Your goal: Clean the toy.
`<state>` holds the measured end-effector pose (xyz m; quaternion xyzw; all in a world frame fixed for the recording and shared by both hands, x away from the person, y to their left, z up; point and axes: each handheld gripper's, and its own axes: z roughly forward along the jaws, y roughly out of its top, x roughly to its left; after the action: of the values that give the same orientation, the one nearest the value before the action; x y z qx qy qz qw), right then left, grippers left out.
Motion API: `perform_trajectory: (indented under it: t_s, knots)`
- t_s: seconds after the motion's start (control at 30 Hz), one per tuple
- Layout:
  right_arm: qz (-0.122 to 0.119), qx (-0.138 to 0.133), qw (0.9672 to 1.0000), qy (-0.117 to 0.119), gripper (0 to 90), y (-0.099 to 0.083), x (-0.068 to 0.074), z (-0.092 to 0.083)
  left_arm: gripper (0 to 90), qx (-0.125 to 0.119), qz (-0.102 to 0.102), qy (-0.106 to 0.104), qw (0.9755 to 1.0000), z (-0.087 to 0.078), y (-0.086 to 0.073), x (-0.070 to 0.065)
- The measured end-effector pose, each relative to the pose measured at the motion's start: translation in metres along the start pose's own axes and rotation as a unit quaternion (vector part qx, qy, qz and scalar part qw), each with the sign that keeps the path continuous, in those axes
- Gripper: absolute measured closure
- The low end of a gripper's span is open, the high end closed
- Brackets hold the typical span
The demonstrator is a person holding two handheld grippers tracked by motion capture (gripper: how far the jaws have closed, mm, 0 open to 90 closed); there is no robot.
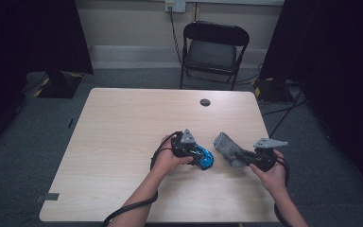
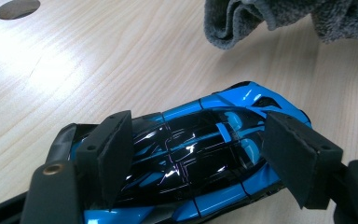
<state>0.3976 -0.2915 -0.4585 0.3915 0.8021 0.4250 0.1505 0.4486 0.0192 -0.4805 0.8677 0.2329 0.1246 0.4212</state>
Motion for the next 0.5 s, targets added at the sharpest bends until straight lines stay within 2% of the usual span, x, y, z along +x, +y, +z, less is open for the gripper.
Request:
perform_trajectory:
  t_s: [0.3,0.4,0.5]
  knots:
    - [-0.011,-0.002,0.9999,0.012,80.4,-0.001,0.008,-0.008,24.8,0.001,0.001,0.000,1.0000,0.000,0.000,0.000]
    - [-0.009,-0.006,0.9997,0.024,80.4,-0.003,0.012,-0.011,24.8,0.001,0.001,-0.001,1.0000,0.000,0.000,0.000]
    - [-0.017,-0.004,0.9994,0.029,80.3,-0.004,0.016,-0.013,24.8,0.001,0.001,-0.001,1.0000,0.000,0.000,0.000]
